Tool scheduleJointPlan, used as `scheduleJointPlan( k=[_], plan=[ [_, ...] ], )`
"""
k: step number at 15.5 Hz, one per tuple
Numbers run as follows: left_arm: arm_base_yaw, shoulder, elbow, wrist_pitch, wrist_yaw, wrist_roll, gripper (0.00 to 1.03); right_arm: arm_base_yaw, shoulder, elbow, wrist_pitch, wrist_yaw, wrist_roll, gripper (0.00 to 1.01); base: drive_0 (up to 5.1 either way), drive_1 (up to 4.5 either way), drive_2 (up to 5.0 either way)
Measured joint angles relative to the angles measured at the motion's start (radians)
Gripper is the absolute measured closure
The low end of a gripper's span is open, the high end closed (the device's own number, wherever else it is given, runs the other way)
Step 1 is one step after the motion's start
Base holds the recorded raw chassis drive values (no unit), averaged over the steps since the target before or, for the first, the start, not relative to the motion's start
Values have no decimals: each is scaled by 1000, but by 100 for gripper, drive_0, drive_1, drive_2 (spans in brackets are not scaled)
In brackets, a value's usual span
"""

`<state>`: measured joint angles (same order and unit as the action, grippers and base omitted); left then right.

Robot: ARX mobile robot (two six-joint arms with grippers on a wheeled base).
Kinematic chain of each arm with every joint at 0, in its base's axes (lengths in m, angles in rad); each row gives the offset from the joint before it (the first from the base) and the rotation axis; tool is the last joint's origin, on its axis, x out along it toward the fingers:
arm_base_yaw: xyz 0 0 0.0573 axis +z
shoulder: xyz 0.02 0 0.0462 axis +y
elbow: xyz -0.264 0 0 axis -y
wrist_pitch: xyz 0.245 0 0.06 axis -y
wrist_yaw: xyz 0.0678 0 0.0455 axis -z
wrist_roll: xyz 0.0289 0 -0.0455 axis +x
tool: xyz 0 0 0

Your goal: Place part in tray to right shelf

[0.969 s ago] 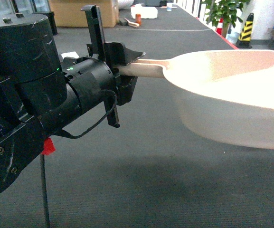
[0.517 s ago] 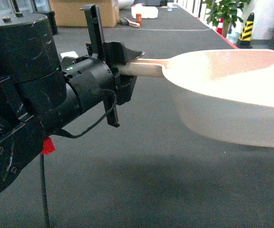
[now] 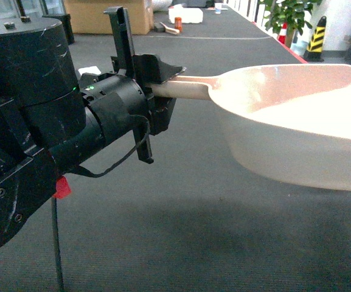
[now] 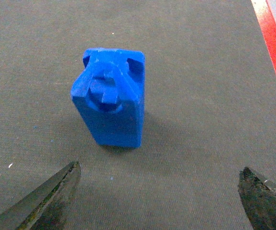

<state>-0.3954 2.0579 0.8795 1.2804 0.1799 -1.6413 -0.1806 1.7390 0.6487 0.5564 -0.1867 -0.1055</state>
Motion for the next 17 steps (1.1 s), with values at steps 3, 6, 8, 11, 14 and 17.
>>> scheduleJointPlan(
  k=[3, 6, 8, 11, 14, 17],
  plan=[
    [0, 0, 0, 0, 1, 0, 90, 32, 140, 127, -17, -5, 13, 3, 0, 0, 0],
    [0, 0, 0, 0, 0, 0, 90, 87, 272, 256, -31, -10, 31, 3, 0, 0, 0],
    [0, 0, 0, 0, 0, 0, 90, 127, 348, 336, -21, 41, 29, 3, 0, 0, 0],
    [0, 0, -1, 0, 0, 0, 90, 143, 374, 344, 37, 130, 26, 30, 0, 0, 0],
    [0, 0, -1, 0, 0, 0, 90, 130, 313, 267, 81, 159, 35, 54, 0, 0, 0],
    [2, 0, -1, 0, 0, 0, 90, 56, -140, 24, -30, 172, 27, 54, 0, 0, 0]
  ],
)
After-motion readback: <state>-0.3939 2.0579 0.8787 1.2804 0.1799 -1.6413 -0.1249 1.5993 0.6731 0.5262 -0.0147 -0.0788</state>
